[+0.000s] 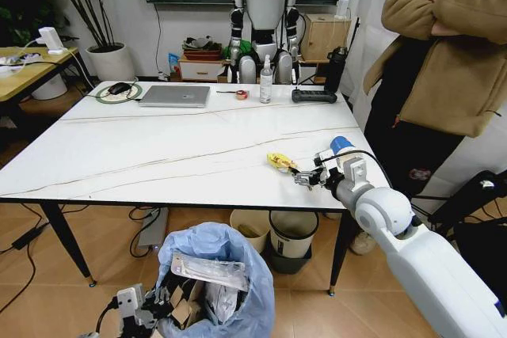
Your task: Pick up the trash bin and place the trash from the table into it.
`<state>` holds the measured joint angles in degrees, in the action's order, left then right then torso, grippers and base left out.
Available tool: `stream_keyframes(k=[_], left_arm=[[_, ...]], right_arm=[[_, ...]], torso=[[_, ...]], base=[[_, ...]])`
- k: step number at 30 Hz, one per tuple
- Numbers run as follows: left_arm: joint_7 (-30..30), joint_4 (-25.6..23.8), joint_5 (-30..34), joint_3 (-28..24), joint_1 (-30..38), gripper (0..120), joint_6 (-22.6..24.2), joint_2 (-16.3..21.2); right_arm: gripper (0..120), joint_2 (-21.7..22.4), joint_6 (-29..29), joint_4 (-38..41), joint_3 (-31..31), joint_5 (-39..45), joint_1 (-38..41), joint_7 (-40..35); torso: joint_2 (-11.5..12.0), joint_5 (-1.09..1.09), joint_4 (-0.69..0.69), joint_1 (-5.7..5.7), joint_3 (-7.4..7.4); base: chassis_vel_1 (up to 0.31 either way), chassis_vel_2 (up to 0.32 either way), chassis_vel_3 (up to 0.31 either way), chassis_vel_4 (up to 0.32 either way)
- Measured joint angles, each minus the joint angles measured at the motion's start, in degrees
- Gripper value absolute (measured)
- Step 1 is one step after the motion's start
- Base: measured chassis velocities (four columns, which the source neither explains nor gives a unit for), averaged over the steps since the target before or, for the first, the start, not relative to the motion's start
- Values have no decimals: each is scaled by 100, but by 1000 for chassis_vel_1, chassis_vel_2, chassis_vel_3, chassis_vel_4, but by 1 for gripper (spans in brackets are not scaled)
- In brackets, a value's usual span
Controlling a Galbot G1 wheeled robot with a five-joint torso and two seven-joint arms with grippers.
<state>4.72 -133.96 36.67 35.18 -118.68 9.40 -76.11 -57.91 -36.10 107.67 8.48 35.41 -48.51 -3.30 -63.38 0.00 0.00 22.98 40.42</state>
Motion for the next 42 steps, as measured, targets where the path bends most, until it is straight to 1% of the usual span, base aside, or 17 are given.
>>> stream_keyframes(k=[9, 17, 20, 21, 25, 26, 27, 29, 30, 33, 34, 35, 40, 41, 42], left_arm=[[16, 4, -4, 2, 19, 0, 14, 5], [20, 2, -15, 18, 32, 0, 15, -2], [24, 2, -15, 18, 48, 0, 17, -6], [24, 2, -15, 18, 48, 0, 17, -6], [29, 2, -1, 28, 67, 0, 20, 3], [31, 2, 3, 30, 70, 0, 20, 7], [33, 2, 8, 31, 77, 0, 23, 10], [33, 2, 10, 31, 81, 0, 23, 11], [35, 3, 13, 31, 86, 0, 24, 16], [36, 10, 16, 30, 96, 0, 25, 25], [37, 15, 23, 29, 101, 0, 27, 37], [37, 15, 23, 29, 101, 0, 27, 37], [42, 24, 56, 30, 133, 0, 35, 73], [44, 25, 65, 29, 137, 0, 37, 80], [44, 25, 65, 29, 137, 0, 37, 80]], right_arm=[[100, -157, 342, -232, -232, 72, 132, 144], [100, -268, 371, -476, -493, -327, 268, 166], [90, -321, 347, -587, -577, -439, 311, 167], [90, -321, 347, -587, -577, -439, 311, 167], [72, -347, 368, -666, -629, -558, 301, 167], [70, -348, 373, -667, -631, -563, 300, 167], [64, -354, 377, -667, -631, -566, 301, 165], [62, -357, 377, -667, -631, -566, 301, 164], [53, -361, 377, -666, -626, -566, 302, 161], [45, -360, 378, -664, -610, -567, 296, 159], [39, -355, 380, -662, -600, -567, 280, 158], [39, -355, 380, -662, -600, -567, 280, 158], [15, -350, 399, -657, -589, -567, 247, 147], [13, -350, 401, -651, -589, -566, 241, 146], [13, -350, 401, -651, -589, -566, 241, 146]], torso=[[0, -1, 0, 0, 0], [0, 0, 0, 0, 0], [0, 0, 0, 0, 0], [0, 0, 0, 0, 0], [0, 0, 0, 0, 0], [0, 0, 0, 0, 0], [0, 0, 0, 0, 0], [0, 0, 0, 0, 0], [0, 0, 0, 0, 0], [0, 0, 0, 0, 0], [0, 0, 0, 0, 0], [0, 0, 0, 0, 0], [0, 0, 0, 0, 0], [0, 0, 0, 0, 0], [0, 0, 0, 0, 0]], base=[[0, 0, 0, 0], [0, 0, 0, 0], [0, 0, 0, 0], [0, 0, 0, 0], [0, 0, 0, 0], [0, 0, 0, 0], [0, 0, 0, 0], [0, 0, 0, 0], [0, 0, 0, 0], [0, 0, 0, 0], [0, 0, 0, 0], [0, 0, 0, 0], [0, 0, 0, 0], [0, 0, 0, 0], [0, 0, 0, 0]])
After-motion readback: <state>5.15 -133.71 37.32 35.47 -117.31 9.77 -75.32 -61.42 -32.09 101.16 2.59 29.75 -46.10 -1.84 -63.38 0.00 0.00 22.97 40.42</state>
